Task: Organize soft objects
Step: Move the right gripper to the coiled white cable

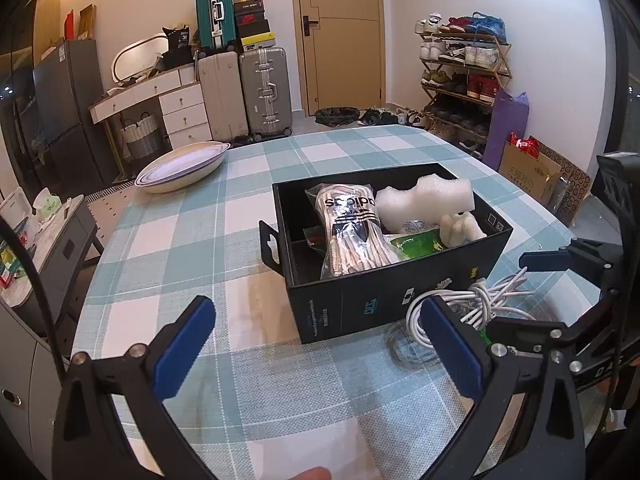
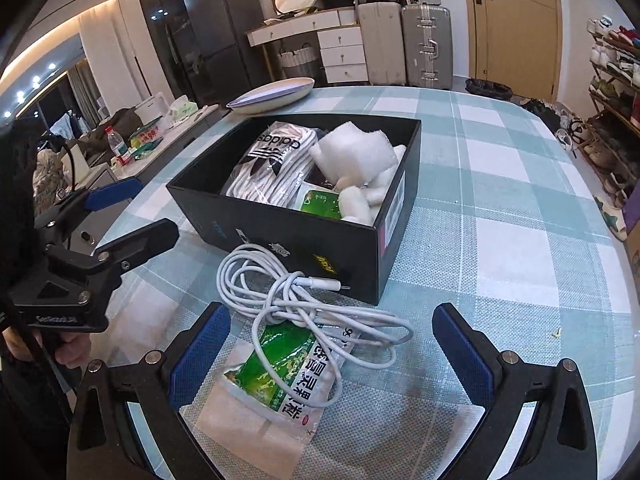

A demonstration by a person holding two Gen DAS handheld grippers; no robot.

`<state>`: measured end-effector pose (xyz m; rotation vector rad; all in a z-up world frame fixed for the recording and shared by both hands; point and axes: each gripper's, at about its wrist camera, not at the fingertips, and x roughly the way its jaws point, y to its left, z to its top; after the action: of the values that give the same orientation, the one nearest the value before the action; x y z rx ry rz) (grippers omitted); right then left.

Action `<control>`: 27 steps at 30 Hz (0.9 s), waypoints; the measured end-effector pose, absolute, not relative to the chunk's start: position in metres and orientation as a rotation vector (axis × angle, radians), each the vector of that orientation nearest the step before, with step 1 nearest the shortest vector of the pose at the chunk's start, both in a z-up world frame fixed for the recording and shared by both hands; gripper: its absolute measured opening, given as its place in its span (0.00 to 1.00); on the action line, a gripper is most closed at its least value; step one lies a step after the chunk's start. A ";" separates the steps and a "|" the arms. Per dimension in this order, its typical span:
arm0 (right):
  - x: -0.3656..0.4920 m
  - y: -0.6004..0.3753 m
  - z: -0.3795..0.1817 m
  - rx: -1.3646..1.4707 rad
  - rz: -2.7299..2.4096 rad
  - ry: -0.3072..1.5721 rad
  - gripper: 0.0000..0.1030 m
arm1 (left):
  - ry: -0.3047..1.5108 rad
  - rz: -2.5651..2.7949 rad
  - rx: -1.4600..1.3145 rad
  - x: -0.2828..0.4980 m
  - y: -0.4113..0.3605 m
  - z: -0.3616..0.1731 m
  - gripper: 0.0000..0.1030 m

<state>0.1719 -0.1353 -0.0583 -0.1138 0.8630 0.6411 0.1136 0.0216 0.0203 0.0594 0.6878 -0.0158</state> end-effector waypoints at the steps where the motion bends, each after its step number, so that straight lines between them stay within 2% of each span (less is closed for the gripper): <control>1: 0.173 -0.134 -0.060 -0.108 0.639 0.870 1.00 | 0.687 -0.013 0.061 0.114 0.022 0.020 1.00; 27: 0.180 -0.139 -0.066 -0.121 0.596 0.886 0.99 | 0.697 -0.015 0.077 0.114 0.022 0.018 1.00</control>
<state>0.1802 -0.1390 -0.0659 -0.1211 0.8859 0.5962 0.1143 0.0224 0.0175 0.0766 0.6966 -0.0146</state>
